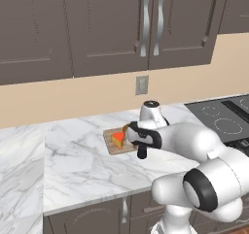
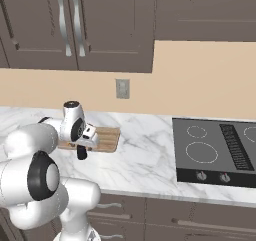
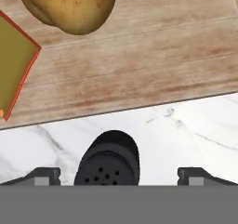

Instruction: Retrieve the reheated potato from the microwave, then place the potato, cheese, and condiment on the cutting board.

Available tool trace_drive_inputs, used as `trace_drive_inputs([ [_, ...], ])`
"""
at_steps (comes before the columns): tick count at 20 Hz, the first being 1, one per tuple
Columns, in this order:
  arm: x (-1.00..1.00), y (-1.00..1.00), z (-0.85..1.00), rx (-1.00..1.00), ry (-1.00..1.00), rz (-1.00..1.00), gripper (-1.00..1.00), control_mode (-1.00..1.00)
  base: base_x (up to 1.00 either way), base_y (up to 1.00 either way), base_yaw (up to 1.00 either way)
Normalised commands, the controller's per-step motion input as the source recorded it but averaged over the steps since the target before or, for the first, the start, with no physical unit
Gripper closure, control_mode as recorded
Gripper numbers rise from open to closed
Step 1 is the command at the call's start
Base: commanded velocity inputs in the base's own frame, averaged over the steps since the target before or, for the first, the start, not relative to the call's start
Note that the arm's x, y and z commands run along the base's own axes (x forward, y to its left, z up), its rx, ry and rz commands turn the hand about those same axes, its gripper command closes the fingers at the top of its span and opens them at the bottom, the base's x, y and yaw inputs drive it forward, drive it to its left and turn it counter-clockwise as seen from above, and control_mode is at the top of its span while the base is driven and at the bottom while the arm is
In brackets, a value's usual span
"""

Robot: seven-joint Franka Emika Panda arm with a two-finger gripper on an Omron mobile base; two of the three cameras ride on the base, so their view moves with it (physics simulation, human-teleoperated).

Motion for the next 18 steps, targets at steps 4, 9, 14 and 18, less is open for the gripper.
trace_drive_inputs([
  [4,0.04,0.0,-0.31,0.0,0.03,0.03,-1.0,-1.0,0.0,0.0,0.0],
  [9,0.09,0.0,-0.28,0.0,0.05,0.03,1.0,-1.0,0.0,0.0,0.0],
  [14,0.0,-0.01,0.01,0.02,0.0,0.0,1.0,-1.0,0.0,0.0,0.0],
  [18,0.0,-0.22,0.41,0.04,0.0,0.0,1.0,-1.0,0.0,0.0,0.0],
])
